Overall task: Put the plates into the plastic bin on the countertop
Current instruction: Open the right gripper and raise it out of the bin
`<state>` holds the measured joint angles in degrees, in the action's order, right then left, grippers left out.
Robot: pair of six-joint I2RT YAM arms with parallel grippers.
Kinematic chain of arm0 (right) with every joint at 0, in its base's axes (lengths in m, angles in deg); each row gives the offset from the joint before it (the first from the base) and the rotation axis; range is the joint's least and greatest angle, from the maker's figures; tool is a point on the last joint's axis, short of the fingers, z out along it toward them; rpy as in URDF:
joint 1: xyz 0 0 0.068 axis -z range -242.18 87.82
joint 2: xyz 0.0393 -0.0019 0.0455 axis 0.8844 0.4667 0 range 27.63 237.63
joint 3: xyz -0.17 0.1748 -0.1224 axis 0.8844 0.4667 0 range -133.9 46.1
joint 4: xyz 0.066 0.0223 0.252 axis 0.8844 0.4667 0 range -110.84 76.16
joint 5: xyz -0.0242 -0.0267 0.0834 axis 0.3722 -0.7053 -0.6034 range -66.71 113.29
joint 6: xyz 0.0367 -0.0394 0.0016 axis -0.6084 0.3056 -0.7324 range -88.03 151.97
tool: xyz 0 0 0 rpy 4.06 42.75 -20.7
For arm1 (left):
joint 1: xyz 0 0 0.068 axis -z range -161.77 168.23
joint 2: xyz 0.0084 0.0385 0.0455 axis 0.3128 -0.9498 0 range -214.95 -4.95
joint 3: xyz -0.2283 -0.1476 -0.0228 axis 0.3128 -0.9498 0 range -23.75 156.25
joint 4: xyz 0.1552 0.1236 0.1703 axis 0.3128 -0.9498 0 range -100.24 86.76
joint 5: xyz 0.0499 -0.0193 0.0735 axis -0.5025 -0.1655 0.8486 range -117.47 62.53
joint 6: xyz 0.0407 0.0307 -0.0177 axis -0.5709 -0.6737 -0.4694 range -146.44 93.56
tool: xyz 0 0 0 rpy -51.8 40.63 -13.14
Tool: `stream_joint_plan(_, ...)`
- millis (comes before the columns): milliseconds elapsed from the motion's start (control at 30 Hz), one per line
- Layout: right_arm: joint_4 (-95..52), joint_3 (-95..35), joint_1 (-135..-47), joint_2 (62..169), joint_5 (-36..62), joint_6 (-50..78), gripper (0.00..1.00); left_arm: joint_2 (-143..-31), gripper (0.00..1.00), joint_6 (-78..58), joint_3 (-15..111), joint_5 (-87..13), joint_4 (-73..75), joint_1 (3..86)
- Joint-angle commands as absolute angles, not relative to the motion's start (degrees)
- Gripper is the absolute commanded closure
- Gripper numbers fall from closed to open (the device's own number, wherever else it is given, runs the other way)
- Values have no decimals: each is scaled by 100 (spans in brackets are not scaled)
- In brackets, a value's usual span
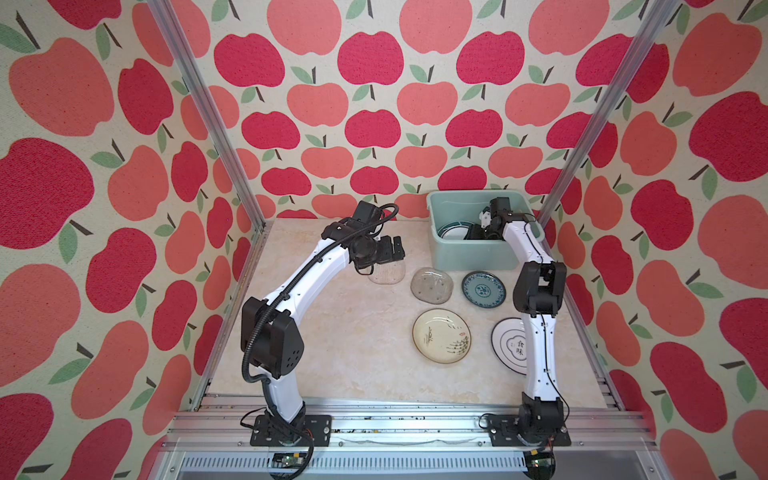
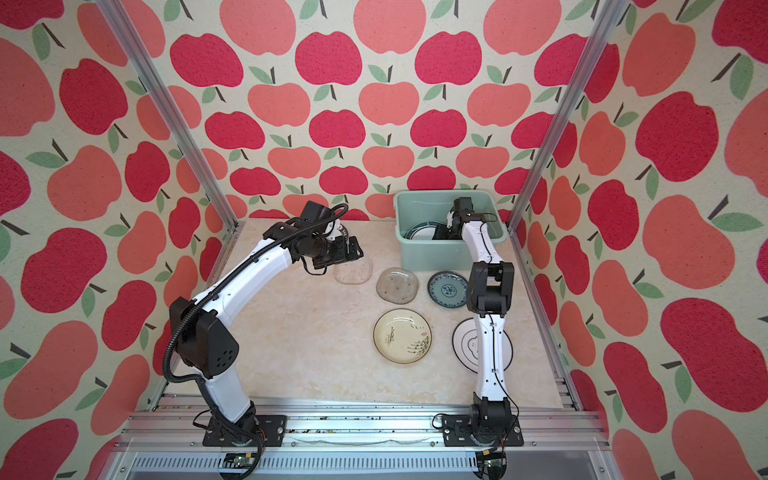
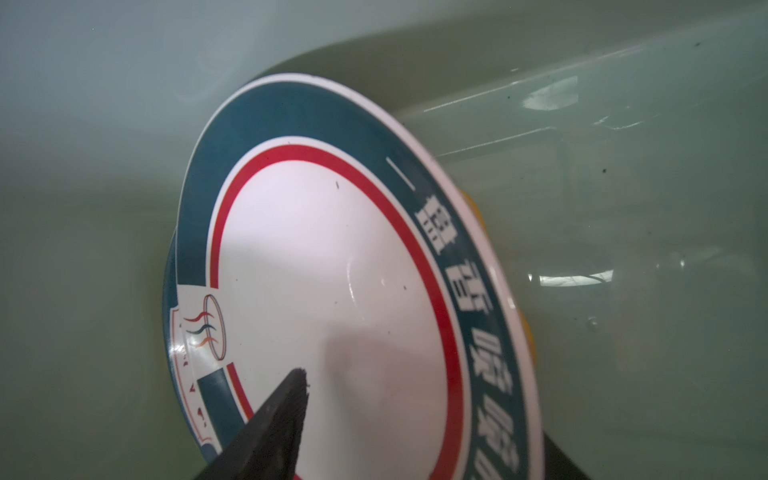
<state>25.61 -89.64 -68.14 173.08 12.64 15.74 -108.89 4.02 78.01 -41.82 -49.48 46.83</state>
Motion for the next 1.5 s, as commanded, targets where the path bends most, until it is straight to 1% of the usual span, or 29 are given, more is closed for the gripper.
stream_joint_plan(0, 2849, -8997, -6919, 17389, 1512, 1951, 30, -10954, 0, 396, 7996, -4163, -5130, 4645)
stream_joint_plan(100, 2891, -9003, -6928, 17340, 1547, 2019, 23, -10915, 0, 406, 7972, -4123, -5132, 4636)
stream_joint_plan(300, 3114, -9076, -6936, 17194, 1864, 2072, 21, -10726, 0, 436, 7872, -4013, -5144, 4609)
stream_joint_plan(333, 3147, -9076, -6938, 17131, 1967, 2073, 15, -10678, 0, 441, 7844, -3983, -5128, 4600)
stream_joint_plan(400, 3165, -9018, -6939, 16957, 2187, 2106, 13, -10543, 0, 475, 7765, -3932, -5101, 4576)
stream_joint_plan(433, 3154, -8978, -6938, 16860, 2279, 2128, 6, -10489, 0, 491, 7743, -3916, -5097, 4566)
stream_joint_plan(533, 3056, -8818, -6930, 16565, 2510, 2223, 1, -10337, 0, 502, 7733, -3787, -5171, 4517)
stream_joint_plan(667, 3088, -8819, -6925, 16338, 2611, 2314, 1, -10035, 0, 513, 7617, -3629, -5226, 4467)
stream_joint_plan(933, 3184, -8771, -6889, 15910, 2380, 2229, 1, -9316, 0, 608, 7277, -3360, -5354, 4339)
stream_joint_plan(1033, 3173, -8762, -6894, 15582, 2204, 2091, 1, -9056, 1, 608, 7211, -3307, -5447, 4246)
stream_joint_plan(1200, 3036, -8607, -6952, 14684, 1746, 1719, 3, -8489, 1, 720, 6976, -3250, -5537, 4029)
stream_joint_plan(1333, 2364, -7690, -7173, 13601, 1243, 1324, 5, -8081, 1, 864, 6763, -3346, -5840, 3747)
stream_joint_plan(1467, 1432, -6204, -7765, 12321, 1145, 991, 8, -7628, 0, 1116, 6341, -3623, -6118, 3249)
